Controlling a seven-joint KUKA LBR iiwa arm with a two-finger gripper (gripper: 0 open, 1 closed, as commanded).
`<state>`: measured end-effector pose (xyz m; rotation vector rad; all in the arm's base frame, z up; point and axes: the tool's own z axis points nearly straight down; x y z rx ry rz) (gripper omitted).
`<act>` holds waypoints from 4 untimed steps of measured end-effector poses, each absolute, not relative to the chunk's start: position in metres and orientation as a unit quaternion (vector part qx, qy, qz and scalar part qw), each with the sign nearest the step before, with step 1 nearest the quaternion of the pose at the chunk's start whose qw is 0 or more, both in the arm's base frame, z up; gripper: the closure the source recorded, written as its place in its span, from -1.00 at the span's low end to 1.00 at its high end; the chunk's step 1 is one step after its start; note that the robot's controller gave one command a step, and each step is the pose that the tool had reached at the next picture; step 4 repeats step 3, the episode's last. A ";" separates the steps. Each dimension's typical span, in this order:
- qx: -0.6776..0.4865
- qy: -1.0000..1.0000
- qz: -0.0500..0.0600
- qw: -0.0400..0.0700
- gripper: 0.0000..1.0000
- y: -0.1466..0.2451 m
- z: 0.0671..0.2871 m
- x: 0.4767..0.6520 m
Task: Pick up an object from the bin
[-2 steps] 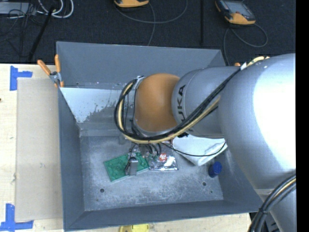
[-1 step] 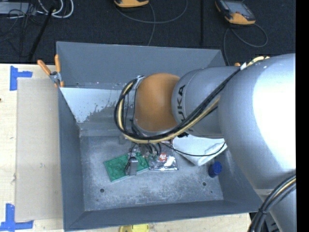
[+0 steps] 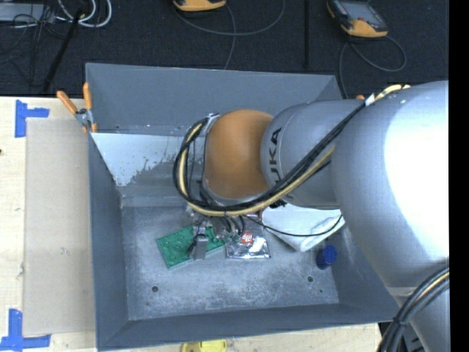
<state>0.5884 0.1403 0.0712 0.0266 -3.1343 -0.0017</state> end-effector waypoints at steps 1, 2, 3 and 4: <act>0.008 -1.000 -0.001 -0.001 1.00 0.140 0.087 0.589; 0.007 -1.000 0.000 -0.001 1.00 0.140 0.101 0.589; 0.005 -1.000 -0.001 -0.002 1.00 0.140 0.151 0.591; 0.005 -1.000 -0.001 -0.002 1.00 0.140 0.151 0.591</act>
Offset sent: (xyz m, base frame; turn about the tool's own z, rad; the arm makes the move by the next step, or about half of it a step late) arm 0.0001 0.0001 0.0150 0.0000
